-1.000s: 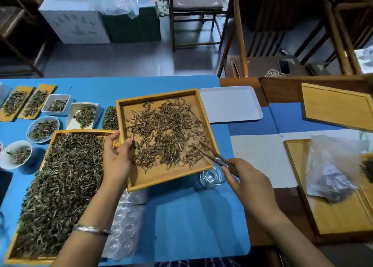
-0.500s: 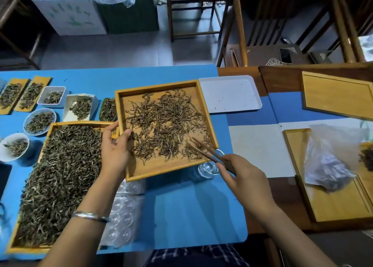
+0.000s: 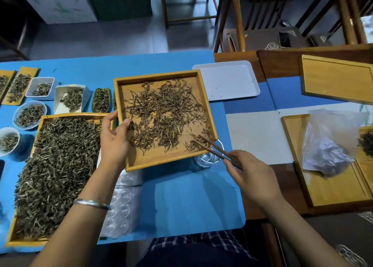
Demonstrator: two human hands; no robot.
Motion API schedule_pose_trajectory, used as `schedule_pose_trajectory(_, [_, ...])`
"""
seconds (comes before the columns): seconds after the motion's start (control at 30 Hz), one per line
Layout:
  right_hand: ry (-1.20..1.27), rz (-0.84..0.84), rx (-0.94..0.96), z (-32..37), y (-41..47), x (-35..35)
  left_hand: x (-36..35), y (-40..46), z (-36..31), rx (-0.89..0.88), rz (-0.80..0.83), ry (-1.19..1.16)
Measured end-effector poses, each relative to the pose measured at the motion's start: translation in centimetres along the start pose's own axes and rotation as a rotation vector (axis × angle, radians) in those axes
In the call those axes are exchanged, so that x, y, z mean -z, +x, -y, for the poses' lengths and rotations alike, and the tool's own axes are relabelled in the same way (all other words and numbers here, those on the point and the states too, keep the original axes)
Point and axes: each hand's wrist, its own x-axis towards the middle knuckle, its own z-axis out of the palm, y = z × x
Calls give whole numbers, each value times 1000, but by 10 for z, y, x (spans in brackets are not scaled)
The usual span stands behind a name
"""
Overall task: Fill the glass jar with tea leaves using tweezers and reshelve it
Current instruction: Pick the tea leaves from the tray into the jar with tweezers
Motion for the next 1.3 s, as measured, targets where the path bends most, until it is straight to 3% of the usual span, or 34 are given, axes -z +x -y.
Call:
schedule_pose_trajectory(0.47, [82, 71, -141, -15, -17, 16, -2, 3, -2, 5, 20, 5])
schedule_pose_trajectory(0.63, [64, 46, -80, 2, -3, 13, -4, 3, 0, -9, 29, 11])
schedule_pose_trajectory(0.9, [-27, 151, 120, 28, 30, -1, -4, 4, 0, -4, 41, 22])
schedule_pose_trajectory(1.3, [12, 254, 80, -11, 22, 16, -2, 13, 7, -25, 33, 27])
